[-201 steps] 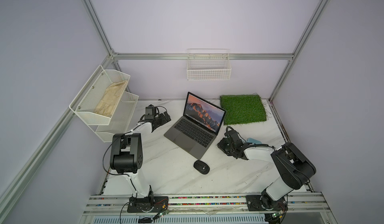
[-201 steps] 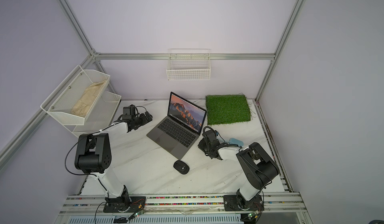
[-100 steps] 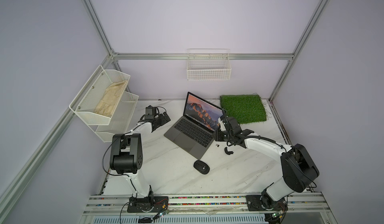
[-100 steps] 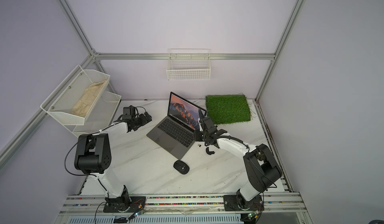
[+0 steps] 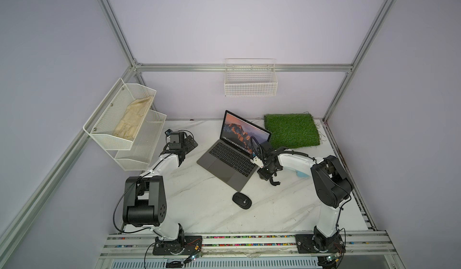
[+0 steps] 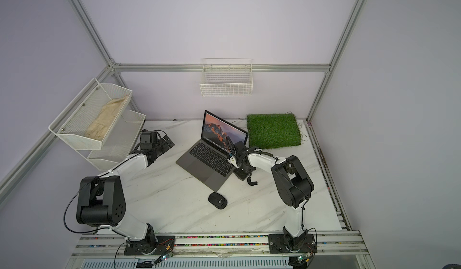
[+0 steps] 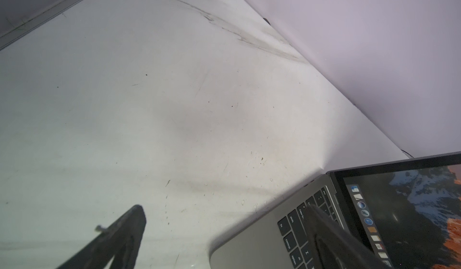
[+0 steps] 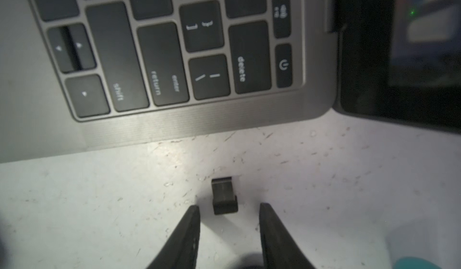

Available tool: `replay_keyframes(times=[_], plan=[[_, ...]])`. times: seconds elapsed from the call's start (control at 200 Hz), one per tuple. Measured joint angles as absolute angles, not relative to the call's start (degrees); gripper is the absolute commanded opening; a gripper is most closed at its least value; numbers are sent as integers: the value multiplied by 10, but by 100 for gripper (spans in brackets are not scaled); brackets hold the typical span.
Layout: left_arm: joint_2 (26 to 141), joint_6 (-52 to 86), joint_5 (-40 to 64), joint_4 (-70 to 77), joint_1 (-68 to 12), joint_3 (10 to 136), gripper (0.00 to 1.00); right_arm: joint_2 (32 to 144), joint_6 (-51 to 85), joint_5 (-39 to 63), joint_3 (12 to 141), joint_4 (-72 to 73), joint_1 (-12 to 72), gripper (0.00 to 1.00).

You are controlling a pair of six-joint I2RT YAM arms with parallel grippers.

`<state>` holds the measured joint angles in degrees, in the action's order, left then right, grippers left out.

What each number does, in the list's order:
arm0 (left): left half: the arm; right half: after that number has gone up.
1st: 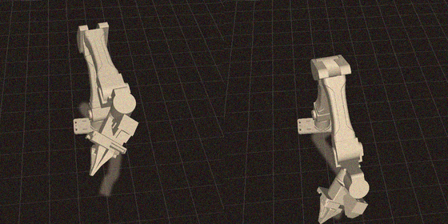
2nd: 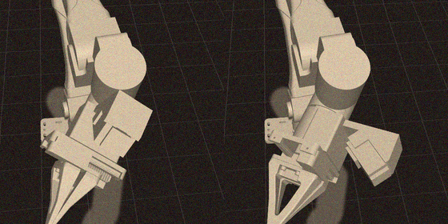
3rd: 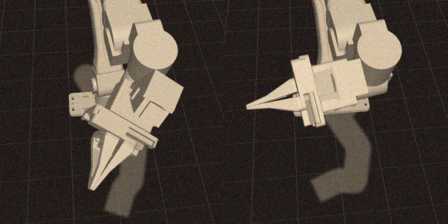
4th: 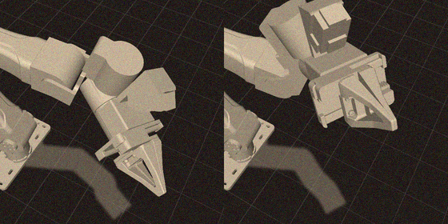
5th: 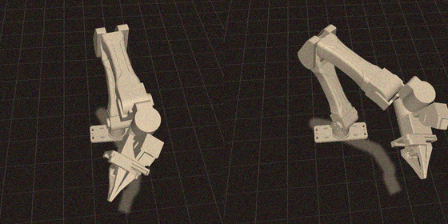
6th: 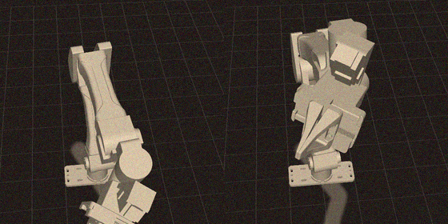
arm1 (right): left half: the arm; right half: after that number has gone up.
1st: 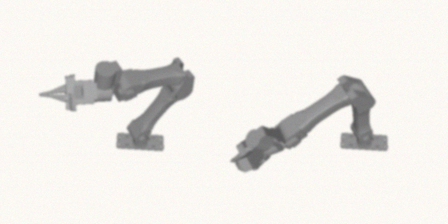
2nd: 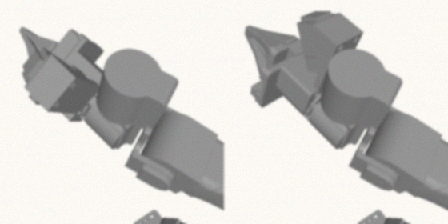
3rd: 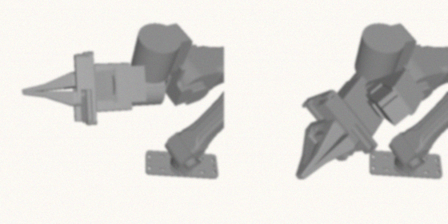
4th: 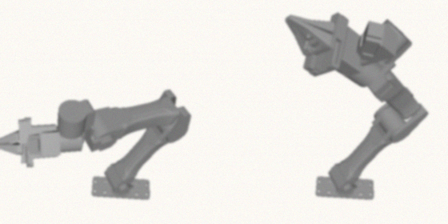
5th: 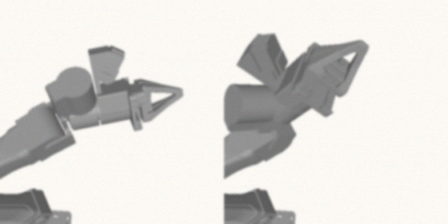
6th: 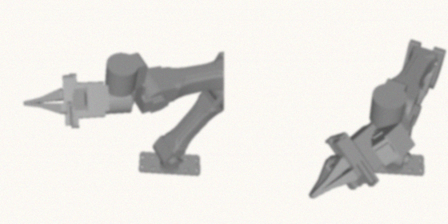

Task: Insert the wireless mouse receiver into the laptop
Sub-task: Pick up the USB plug at the center of the board.

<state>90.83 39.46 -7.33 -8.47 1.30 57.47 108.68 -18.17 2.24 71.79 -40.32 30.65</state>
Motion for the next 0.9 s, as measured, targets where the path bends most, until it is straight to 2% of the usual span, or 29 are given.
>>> replay_keyframes(times=[0.295,0.65,0.9], plan=[[908,394,-64,-82,19,567,100,1088,-194,22,718,-403,307,31],[908,394,-49,-78,19,567,100,1088,-193,8,715,-401,320,28],[908,392,-39,-78,19,567,100,1088,-184,7,713,-398,328,16]])
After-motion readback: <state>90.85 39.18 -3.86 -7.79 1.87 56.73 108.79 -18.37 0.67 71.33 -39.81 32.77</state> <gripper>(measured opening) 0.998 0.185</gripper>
